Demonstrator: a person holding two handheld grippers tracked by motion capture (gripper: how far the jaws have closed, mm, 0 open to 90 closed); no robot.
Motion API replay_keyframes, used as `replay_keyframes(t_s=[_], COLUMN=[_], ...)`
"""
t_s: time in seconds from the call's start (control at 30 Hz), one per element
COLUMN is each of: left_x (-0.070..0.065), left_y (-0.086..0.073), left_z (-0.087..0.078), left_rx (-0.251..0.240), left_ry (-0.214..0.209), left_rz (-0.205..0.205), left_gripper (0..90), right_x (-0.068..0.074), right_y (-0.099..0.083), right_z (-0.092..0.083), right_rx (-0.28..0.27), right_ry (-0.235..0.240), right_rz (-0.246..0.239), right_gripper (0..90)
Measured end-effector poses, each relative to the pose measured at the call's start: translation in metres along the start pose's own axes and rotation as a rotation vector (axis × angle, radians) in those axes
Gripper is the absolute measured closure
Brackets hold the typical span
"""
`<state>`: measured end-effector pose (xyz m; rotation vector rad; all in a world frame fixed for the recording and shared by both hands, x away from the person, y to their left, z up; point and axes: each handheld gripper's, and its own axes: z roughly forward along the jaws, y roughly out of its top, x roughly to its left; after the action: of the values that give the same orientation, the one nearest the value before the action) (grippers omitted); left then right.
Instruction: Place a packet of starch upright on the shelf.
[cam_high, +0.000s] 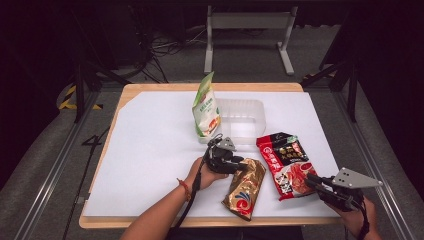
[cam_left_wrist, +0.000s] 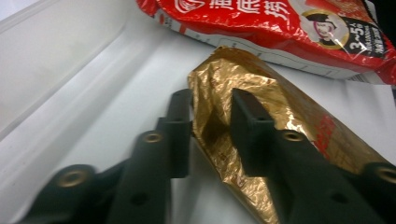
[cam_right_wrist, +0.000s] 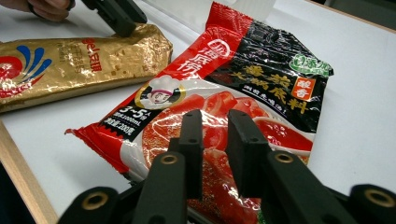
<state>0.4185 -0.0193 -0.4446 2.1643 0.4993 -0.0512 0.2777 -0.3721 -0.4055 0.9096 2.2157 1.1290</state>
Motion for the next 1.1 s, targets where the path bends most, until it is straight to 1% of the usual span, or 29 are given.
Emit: replay_keyframes(t_s=[0.03,0.07,0.13,0.2,0.23,0.33,0.43,0.47,0.5,0.53,0.57,0.6,0.63,0.7,0.8,0.83,0.87,0.9,0.97,1.03,1.07,1.1], left_x=[0.001,0.002,0.003,0.002,0.002,0.002,0.002,0.002,0.002,0.002,0.002,0.002,0.003,0.004,0.004,0.004,0.004,0.004,0.006,0.008,0.009,0.009], left_y=[-0.001,-0.002,-0.004,-0.004,-0.004,-0.005,-0.007,-0.009,-0.009,-0.012,-0.014,-0.017,-0.019,-0.025,-0.035,-0.037,-0.038,-0.039,-0.039,-0.039,-0.039,-0.038], left_z=[0.000,0.000,-0.001,-0.002,-0.002,-0.008,-0.018,-0.023,-0.023,-0.028,-0.032,-0.039,-0.044,-0.051,-0.058,-0.059,-0.060,-0.060,-0.062,-0.062,-0.062,-0.060], left_rx=[0.000,-0.004,-0.004,-0.007,-0.007,-0.022,-0.028,-0.024,-0.024,-0.026,-0.023,-0.023,-0.023,-0.026,-0.027,-0.029,-0.030,-0.031,-0.046,-0.056,-0.064,-0.064], left_ry=[0.009,0.005,0.004,0.014,0.023,0.028,0.043,0.058,0.058,0.067,0.066,0.078,0.080,0.083,0.086,0.089,0.099,0.112,0.108,0.115,0.095,0.095], left_rz=[0.006,0.000,-0.006,0.014,0.020,0.016,0.006,0.014,0.014,0.012,0.003,-0.006,-0.011,-0.012,-0.028,-0.029,-0.025,-0.024,-0.031,-0.039,-0.041,-0.041], left_gripper=[78.1,83.6,86.8,88.6,88.8,89.2,89.2,89.2,89.2,89.0,89.0,88.8,88.8,88.5,88.1,87.8,87.5,86.5,83.7,71.4,65.3,57.7], right_x=[0.000,0.000,0.000,-0.001,-0.002,-0.003,-0.004,-0.004,-0.005,-0.005,-0.005,-0.006,-0.007,-0.008,-0.009,-0.009,-0.009,-0.009,-0.008,-0.007,-0.007,-0.007], right_y=[0.000,0.000,0.000,0.000,-0.001,-0.001,-0.002,-0.002,-0.002,-0.003,-0.003,-0.003,-0.003,-0.003,-0.003,-0.003,-0.004,-0.004,-0.003,-0.003,-0.003,-0.003], right_z=[0.000,0.000,0.000,0.000,0.000,-0.001,-0.002,-0.003,-0.003,-0.003,-0.003,-0.003,-0.003,-0.003,-0.003,-0.003,-0.003,-0.002,-0.002,-0.001,-0.001,-0.001], right_rx=[0.002,0.001,0.003,0.000,0.001,-0.004,-0.004,-0.005,-0.007,-0.007,-0.007,-0.008,-0.004,-0.003,0.000,-0.001,0.000,0.004,0.008,0.008,0.009,0.011], right_ry=[-0.003,-0.005,-0.008,-0.013,-0.015,-0.017,-0.023,-0.024,-0.025,-0.027,-0.027,-0.029,-0.031,-0.037,-0.041,-0.041,-0.042,-0.043,-0.045,-0.043,-0.043,-0.044], right_rz=[-0.002,-0.001,0.001,0.003,0.006,0.012,0.018,0.019,0.020,0.025,0.025,0.027,0.031,0.034,0.045,0.050,0.048,0.042,0.035,0.032,0.030,0.028], right_gripper=[73.9,72.2,69.1,68.6,68.4,66.4,65.2,64.6,63.9,62.8,62.8,62.0,60.8,59.8,57.0,56.1,55.7,55.4,55.2,53.6,52.5,51.8])
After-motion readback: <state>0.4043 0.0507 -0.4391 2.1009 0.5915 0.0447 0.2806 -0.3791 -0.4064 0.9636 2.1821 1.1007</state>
